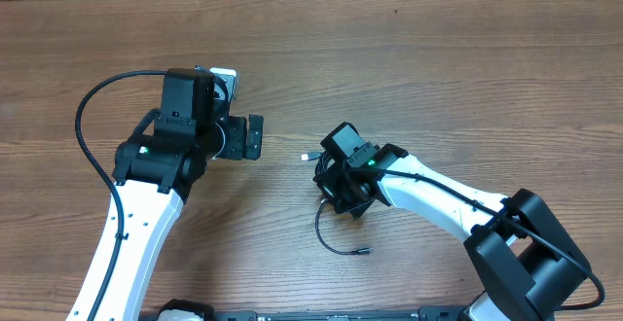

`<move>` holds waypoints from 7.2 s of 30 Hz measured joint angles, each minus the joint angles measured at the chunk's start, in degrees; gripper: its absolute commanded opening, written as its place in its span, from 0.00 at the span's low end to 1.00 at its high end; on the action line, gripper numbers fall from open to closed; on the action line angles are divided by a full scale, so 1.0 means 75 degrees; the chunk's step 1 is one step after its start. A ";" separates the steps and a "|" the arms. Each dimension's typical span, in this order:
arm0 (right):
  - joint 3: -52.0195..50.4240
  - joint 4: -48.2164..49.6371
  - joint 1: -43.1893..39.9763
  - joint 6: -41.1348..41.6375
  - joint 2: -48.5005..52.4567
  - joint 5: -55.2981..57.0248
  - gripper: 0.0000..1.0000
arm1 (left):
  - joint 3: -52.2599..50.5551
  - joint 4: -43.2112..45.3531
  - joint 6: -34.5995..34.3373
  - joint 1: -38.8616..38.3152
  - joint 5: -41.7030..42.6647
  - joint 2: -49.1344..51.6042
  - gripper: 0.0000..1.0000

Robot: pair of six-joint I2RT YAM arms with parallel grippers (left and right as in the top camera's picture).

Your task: Untangle cables

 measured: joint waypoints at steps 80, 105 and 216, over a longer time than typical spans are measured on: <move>1.4979 -0.8151 -0.0050 -0.7708 -0.1230 0.5281 0.04 | -0.2256 0.5951 -0.4660 -0.3383 0.5033 0.3089 0.86; 1.4979 -0.8274 -0.0052 -0.7892 -0.1676 0.5377 0.04 | -0.2154 0.6519 -0.5059 -0.2704 0.5829 0.3083 0.04; 1.2791 -0.6239 -0.0055 -0.7889 -0.1300 0.5027 0.04 | -0.1390 0.2792 -0.4141 0.0038 0.4599 -0.0038 0.04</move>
